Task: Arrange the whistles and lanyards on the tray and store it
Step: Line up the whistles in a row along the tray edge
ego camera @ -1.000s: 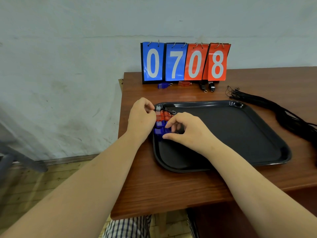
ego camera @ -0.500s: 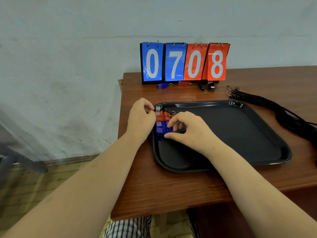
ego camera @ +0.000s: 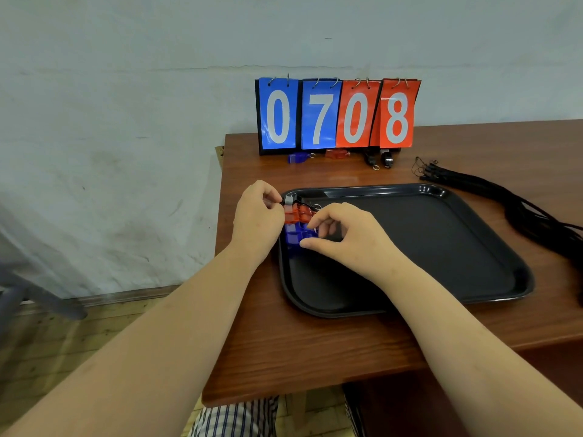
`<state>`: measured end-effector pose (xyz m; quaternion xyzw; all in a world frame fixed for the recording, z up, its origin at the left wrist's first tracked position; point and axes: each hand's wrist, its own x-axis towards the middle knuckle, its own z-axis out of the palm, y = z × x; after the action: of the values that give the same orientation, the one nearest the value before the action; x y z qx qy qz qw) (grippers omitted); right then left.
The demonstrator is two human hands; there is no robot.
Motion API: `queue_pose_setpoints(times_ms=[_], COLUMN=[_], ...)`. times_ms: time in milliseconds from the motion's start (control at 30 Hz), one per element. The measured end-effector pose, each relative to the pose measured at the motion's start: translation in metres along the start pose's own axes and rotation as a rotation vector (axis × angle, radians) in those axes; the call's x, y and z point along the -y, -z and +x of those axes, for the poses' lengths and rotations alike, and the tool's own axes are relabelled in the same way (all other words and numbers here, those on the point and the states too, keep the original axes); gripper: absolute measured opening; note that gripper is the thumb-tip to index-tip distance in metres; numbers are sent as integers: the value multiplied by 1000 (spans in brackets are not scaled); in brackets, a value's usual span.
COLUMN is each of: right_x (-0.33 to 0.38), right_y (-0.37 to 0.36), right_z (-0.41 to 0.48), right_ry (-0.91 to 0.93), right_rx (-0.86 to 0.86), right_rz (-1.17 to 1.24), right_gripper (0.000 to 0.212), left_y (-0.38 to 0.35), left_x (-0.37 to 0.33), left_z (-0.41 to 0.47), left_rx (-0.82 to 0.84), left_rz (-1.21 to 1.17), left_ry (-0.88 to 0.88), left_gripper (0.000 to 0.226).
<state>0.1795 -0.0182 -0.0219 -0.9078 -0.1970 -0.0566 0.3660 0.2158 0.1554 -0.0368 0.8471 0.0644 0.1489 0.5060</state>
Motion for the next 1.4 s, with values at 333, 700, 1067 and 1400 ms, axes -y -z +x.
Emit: queue_pose_setpoints(times_ms=[333, 700, 1067, 1400], right_x=[-4, -37, -53, -45], right_y=[9, -24, -33, -14], right_z=[14, 162, 196, 157], right_ry=[-140, -159, -79, -158], right_rx=[-228, -174, -30, -141], right_rz=[145, -171, -605, -192], right_gripper=[8, 32, 43, 36], left_y=[0, -1, -2, -2], left_x=[1, 6, 7, 5], left_z=[5, 6, 7, 7], left_rx=[21, 28, 22, 16], left_rz=[-13, -28, -26, 3], left_ry=[34, -10, -30, -12], left_gripper=[20, 23, 24, 22])
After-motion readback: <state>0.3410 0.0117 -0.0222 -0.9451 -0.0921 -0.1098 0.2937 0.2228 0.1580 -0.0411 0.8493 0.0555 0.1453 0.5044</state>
